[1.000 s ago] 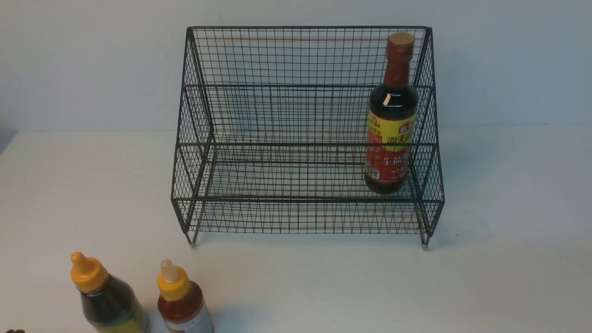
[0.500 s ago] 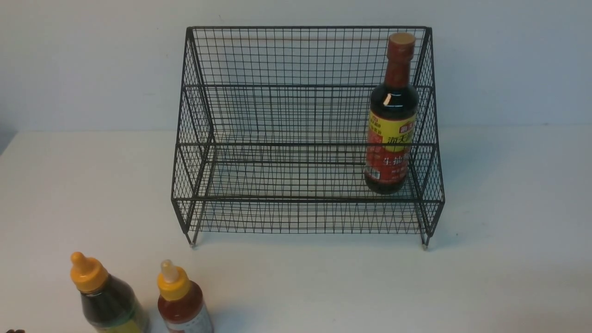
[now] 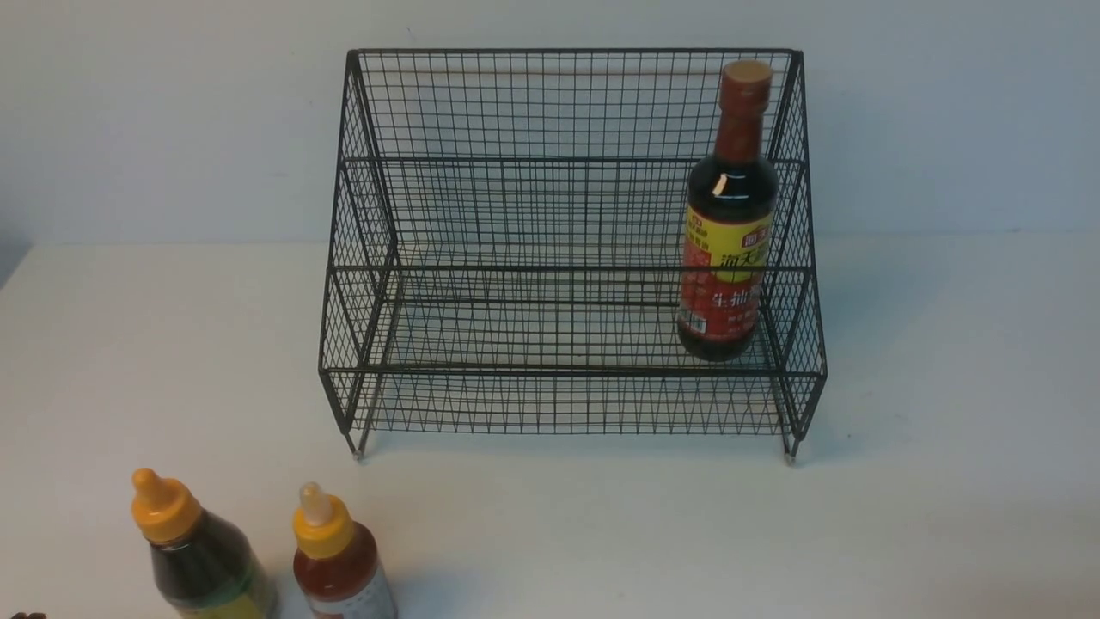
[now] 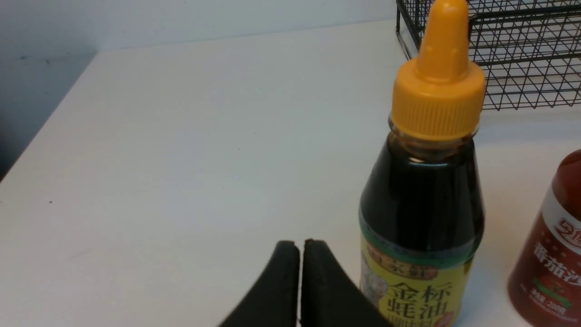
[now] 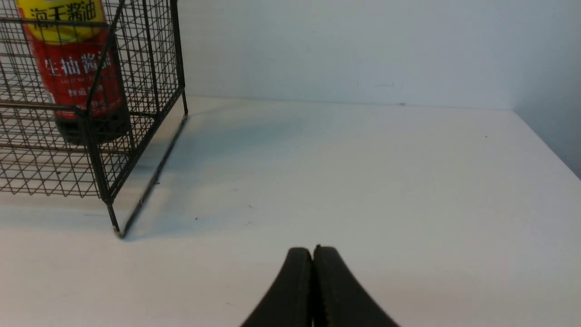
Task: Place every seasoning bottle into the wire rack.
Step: Use the left arm to grab the condiment bottle closest to it
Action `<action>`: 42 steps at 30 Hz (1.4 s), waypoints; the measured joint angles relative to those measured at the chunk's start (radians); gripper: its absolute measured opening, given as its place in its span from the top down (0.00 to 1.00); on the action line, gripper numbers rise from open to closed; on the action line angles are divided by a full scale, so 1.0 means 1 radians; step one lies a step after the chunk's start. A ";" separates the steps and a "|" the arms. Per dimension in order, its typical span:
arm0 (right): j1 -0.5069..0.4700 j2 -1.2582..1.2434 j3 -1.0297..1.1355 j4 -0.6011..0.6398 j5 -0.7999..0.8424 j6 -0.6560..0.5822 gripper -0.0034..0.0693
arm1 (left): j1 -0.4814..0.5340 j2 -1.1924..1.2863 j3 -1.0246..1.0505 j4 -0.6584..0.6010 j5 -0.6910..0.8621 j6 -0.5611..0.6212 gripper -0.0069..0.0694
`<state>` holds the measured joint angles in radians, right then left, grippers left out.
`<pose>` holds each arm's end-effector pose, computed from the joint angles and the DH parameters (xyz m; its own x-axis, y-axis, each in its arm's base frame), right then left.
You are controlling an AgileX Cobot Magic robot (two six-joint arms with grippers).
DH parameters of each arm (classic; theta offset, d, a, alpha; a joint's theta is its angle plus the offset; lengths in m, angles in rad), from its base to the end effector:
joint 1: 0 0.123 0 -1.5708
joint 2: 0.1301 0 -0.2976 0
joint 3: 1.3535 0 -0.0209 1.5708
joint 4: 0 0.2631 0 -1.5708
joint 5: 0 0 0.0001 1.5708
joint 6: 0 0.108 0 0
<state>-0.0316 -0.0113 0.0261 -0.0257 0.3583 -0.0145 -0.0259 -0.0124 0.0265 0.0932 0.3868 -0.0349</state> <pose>0.0689 -0.0032 0.1676 -0.2831 -0.0296 -0.9586 0.0293 0.9988 -0.0395 0.0681 0.0020 0.1648 -0.3070 0.0594 -0.9499 0.0083 0.9982 0.0597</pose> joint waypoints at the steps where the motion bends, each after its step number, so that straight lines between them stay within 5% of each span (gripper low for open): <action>1: 0.000 0.000 0.000 0.000 0.000 0.000 0.97 | 0.000 0.000 0.000 0.000 0.000 0.000 0.92; 33: 0.000 0.000 0.000 0.000 0.001 -0.010 0.97 | 0.000 0.000 0.000 -0.005 0.000 -0.003 0.92; 38: 0.000 0.000 0.000 0.000 0.001 -0.010 0.97 | 0.000 0.000 0.000 -0.262 -0.002 -0.200 0.92; 42: 0.000 0.000 0.000 0.000 0.001 -0.010 0.97 | 0.000 0.000 0.001 -0.660 -0.002 -0.466 0.92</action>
<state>-0.0316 -0.0113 0.0261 -0.0257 0.3592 -0.0246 -0.0259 -0.0124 0.0273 -0.5665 0.3846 -0.5009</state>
